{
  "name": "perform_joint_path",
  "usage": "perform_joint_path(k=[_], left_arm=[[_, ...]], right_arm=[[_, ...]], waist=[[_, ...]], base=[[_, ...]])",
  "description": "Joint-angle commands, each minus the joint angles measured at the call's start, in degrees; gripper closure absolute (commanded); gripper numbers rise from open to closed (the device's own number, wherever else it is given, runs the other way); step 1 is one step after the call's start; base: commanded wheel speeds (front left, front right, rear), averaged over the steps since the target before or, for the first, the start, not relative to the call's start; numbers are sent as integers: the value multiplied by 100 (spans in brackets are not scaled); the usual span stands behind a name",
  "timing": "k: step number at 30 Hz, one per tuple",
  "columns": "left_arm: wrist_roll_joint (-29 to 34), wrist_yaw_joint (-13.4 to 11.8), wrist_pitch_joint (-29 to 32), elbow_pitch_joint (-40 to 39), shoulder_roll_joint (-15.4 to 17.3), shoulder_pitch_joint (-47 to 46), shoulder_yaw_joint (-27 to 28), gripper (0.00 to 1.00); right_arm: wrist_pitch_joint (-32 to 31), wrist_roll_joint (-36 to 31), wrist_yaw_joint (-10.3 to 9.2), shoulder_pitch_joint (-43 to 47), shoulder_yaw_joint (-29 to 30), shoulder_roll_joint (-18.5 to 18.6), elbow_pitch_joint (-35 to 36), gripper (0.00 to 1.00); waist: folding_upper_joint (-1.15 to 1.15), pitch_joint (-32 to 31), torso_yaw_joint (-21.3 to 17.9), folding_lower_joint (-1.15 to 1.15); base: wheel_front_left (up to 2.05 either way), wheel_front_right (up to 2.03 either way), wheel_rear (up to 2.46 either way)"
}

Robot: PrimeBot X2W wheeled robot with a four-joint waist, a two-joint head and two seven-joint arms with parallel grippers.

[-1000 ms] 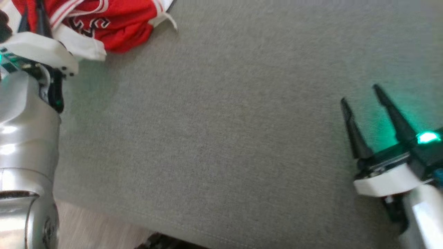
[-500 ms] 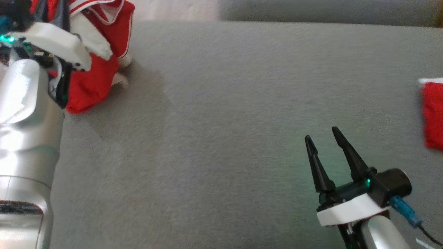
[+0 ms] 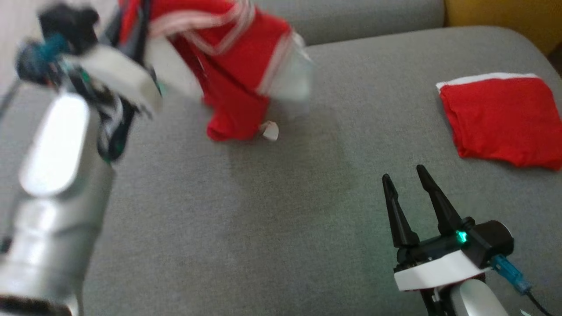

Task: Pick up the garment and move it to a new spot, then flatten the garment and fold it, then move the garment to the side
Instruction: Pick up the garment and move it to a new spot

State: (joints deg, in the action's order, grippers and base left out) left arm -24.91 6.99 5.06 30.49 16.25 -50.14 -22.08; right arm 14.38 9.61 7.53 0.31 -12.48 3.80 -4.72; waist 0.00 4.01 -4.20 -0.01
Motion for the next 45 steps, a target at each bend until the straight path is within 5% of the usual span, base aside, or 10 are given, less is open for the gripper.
perform_joint_path(k=[1,11,12,13,14,18,25,34,45], left_arm=[[-58,-54,13,-169,226,17,177,100],[-414,-52,-1097,198,-489,1723,-55,100],[-405,-47,-1278,271,-574,1801,-94,84],[-396,-51,-1459,352,-663,1873,-119,55],[-392,-98,-1608,445,-758,1937,-121,0],[-198,-378,-1988,479,-1054,2343,-66,0],[436,-704,-2004,-1206,-1238,3665,484,0],[1066,-830,-2005,-2545,-1301,5175,832,0],[1210,-695,-2005,-2743,-1325,5926,1162,0]], right_arm=[[62,39,-4,-217,-146,-50,207,0],[62,5,-4,-484,-170,-84,55,0],[62,4,-4,-498,-171,-84,17,0],[62,13,-4,-502,-159,-85,-22,0],[62,17,-4,-495,-138,-86,-65,0],[62,43,-4,-360,-10,-89,-280,0],[62,30,-4,39,284,-90,-386,0],[62,17,-4,776,876,-91,-208,0],[62,169,-4,1022,820,-91,-154,0]], waist=[[0,122,-77,1],[0,701,-175,1],[0,701,-154,1],[0,684,-121,1],[0,645,-73,1],[0,249,214,1],[0,-392,635,1],[0,-836,960,1],[0,-988,959,1]], base=[[0,0,0],[0,0,0],[0,0,0],[0,0,0],[0,0,0],[0,0,0],[0,0,0],[0,0,0],[0,0,0]])
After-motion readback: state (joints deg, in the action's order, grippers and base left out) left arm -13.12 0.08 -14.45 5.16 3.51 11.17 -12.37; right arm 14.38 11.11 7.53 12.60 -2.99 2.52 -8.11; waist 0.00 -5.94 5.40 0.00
